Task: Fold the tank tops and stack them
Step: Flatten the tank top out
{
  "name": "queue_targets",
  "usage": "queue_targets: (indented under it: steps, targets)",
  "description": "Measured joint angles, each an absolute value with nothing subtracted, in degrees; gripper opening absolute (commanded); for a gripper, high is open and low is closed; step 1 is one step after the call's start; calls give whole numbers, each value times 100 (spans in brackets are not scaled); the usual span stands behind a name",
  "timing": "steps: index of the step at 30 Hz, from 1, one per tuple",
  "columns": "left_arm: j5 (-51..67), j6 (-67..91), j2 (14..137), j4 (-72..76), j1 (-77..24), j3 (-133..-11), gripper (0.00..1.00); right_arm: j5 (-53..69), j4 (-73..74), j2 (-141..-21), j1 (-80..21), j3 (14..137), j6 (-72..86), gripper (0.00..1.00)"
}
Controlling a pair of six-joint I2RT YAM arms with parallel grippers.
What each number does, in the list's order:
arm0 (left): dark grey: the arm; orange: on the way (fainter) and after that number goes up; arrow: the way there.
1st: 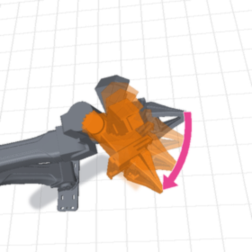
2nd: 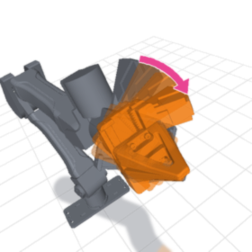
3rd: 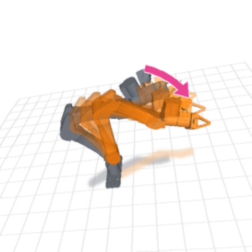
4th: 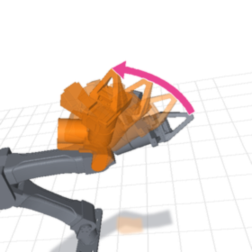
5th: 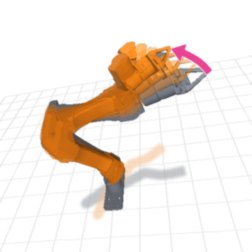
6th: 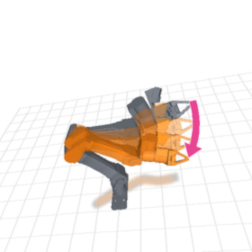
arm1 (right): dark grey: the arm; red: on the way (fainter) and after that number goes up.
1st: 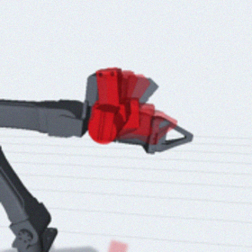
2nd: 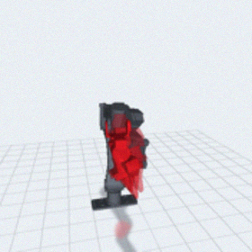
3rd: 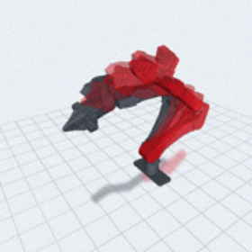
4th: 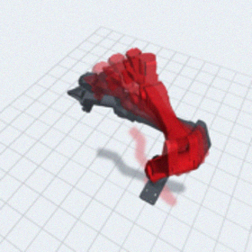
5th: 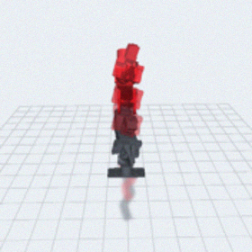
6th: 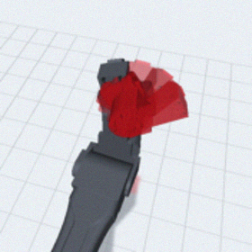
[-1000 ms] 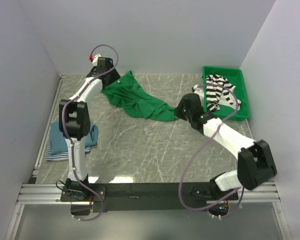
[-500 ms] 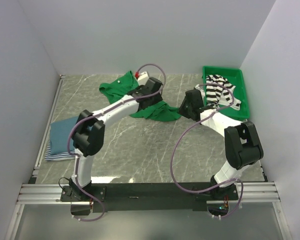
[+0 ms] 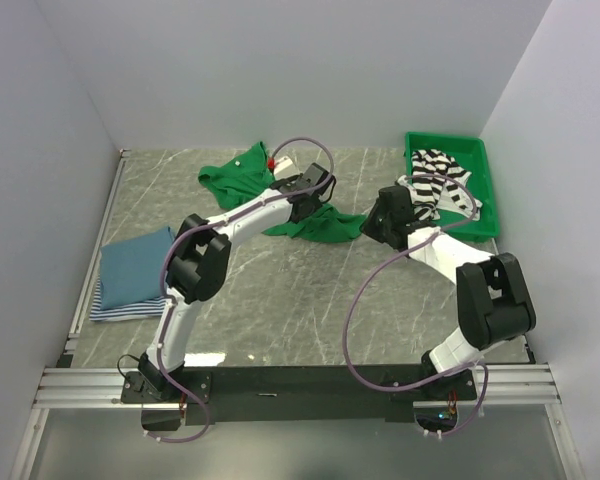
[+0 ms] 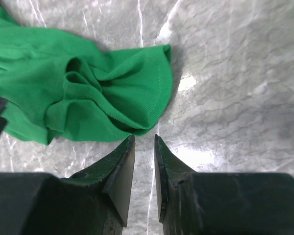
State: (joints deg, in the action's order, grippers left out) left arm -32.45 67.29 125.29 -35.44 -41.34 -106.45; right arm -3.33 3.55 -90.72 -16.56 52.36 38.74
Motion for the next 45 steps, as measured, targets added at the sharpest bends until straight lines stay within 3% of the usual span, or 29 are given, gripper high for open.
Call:
queue_targets:
  steps: [13, 16, 20, 27, 45]
  targets:
    - [-3118, 6991, 12820, -3524, -4134, -10637, 47, -237, 259, -8862, -1553, 5000, 3879, 28]
    - [-3087, 7028, 12851, -3524, -4134, -10586, 40, -220, 250, -8862, -1549, 4984, 3879, 28]
    - [-3057, 7085, 12851, -3507, -4134, -10532, 19, -202, 250, -8862, -1538, 4984, 3876, 27]
    - [-3028, 7059, 12792, -3395, -4134, -10235, 1, -198, 250, -8862, -1457, 4980, 3872, 27]
    - [-2646, 6818, 10484, -2432, -4095, -7505, 2, -104, 303, -9883, -1306, 5800, 3428, 48]
